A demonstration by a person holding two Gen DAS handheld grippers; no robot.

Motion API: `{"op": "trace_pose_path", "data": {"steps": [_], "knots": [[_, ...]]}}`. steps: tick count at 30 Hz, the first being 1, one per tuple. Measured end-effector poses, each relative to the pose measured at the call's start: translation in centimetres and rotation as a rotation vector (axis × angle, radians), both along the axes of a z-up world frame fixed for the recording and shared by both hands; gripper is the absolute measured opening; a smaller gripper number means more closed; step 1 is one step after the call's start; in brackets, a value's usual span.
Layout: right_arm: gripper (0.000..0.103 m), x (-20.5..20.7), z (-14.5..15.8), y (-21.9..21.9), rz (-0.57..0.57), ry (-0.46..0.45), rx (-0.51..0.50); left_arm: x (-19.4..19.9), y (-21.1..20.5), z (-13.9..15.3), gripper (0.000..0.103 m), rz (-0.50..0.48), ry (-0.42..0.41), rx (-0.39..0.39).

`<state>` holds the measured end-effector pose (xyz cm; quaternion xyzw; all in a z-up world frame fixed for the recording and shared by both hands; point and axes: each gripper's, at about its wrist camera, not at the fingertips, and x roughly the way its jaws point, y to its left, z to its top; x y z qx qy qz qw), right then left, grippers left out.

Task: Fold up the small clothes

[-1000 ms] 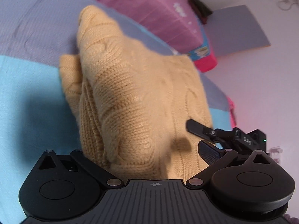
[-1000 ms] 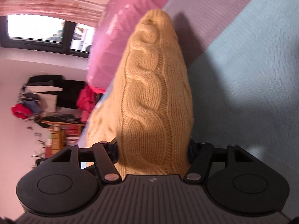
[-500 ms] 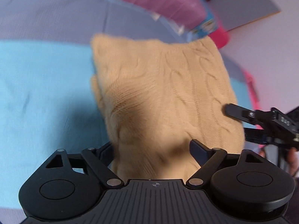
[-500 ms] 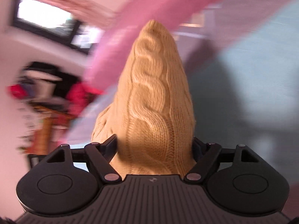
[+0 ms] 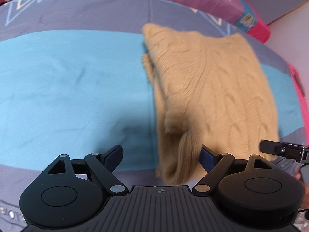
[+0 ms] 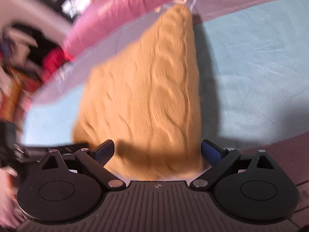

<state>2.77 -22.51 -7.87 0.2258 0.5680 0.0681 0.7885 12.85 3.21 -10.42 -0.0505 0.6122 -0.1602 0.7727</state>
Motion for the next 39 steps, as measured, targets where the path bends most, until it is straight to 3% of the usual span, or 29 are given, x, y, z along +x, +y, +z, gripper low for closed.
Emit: {"op": "trace_pose_path", "data": {"steps": [3, 8, 10, 20, 39], "knots": [[0.097, -0.5, 0.5, 1.6, 0.100, 0.021, -0.091, -0.8, 0.2, 0.4, 0.103, 0.012, 0.003, 0.066], [0.098, -1.8, 2.1, 4.7, 0.296, -0.014, -0.380, -2.6, -0.3, 2.4, 0.103, 0.010, -0.041, 0.184], [0.098, -2.6, 2.5, 5.3, 0.341, -0.032, -0.438, -2.8, -1.0, 2.9, 0.103, 0.008, -0.053, 0.242], [0.098, -3.8, 3.9, 4.6, 0.342, -0.055, -0.497, -5.4, -1.7, 5.2, 0.103, 0.028, -0.114, 0.323], [0.098, -6.3, 6.8, 3.8, 0.355, -0.116, -0.526, -8.9, -2.6, 8.5, 0.103, 0.054, -0.132, 0.356]]}}
